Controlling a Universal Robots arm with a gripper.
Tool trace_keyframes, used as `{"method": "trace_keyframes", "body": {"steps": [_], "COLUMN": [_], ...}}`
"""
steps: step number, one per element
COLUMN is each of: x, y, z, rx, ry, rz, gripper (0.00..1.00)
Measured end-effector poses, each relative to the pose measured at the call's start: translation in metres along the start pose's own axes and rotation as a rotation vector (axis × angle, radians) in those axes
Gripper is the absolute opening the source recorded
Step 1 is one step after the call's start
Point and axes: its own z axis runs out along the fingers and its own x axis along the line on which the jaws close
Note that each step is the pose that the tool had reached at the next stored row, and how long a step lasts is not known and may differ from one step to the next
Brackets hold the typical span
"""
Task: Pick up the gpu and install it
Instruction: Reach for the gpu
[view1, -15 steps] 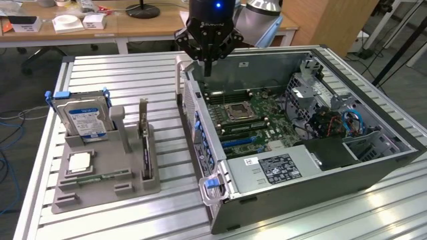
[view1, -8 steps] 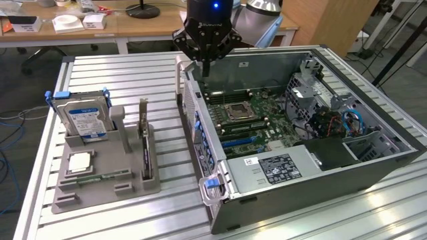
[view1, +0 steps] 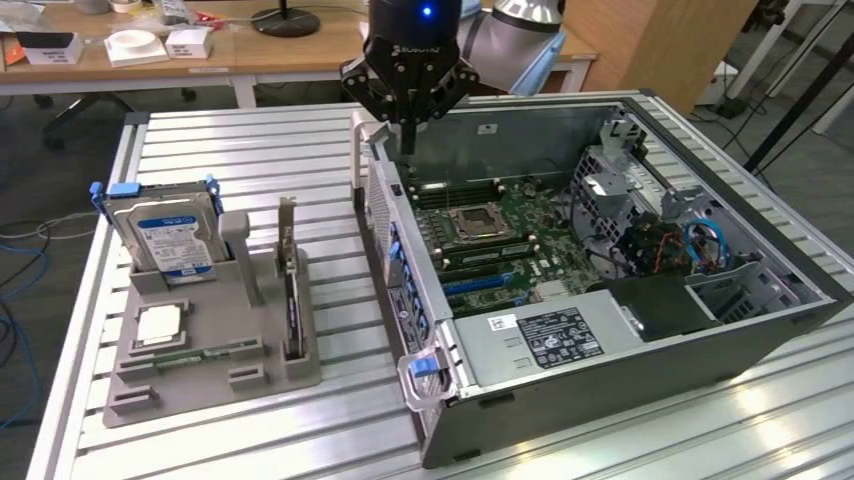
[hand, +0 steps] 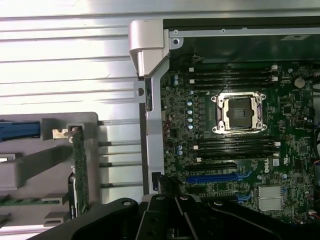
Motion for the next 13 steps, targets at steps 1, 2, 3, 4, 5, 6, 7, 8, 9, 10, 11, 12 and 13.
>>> {"method": "trace_keyframes", "body": {"steps": [1,2,3,4,5,6,7,8,9,10,11,12,13], "x": [0.0005,0.0009,0.0014,0.0018,0.0023,0.0028,0.0032,0.0037,0.0043,0.0048,0.0053,0.0059,0.0065], "y": [0.0000,-0.0001,-0.0001,-0.0001,-0.0002,-0.0002,-0.0003,-0.0003,-0.0004,-0.0004,-0.0004,-0.0005,-0.0005], "z": [0.0000,0.0001,0.0001,0.0001,0.0002,0.0002,0.0003,0.0003,0.0004,0.0004,0.0005,0.0005,0.0006], "rx": [0.0000,0.0001,0.0000,0.0000,0.0001,0.0001,0.0001,0.0000,0.0001,0.0001,0.0001,0.0001,0.0000], "ry": [0.0000,0.0000,0.0000,0.0000,0.0000,0.0000,0.0000,0.0000,0.0000,0.0000,0.0000,0.0000,0.0000], "rz": [0.000,0.000,0.000,0.000,0.000,0.000,0.000,0.000,0.000,0.000,0.000,0.000,0.000], "gripper": [0.11,0.11,0.11,0.11,0.11,0.11,0.11,0.11,0.11,0.11,0.11,0.11,0.11]}}
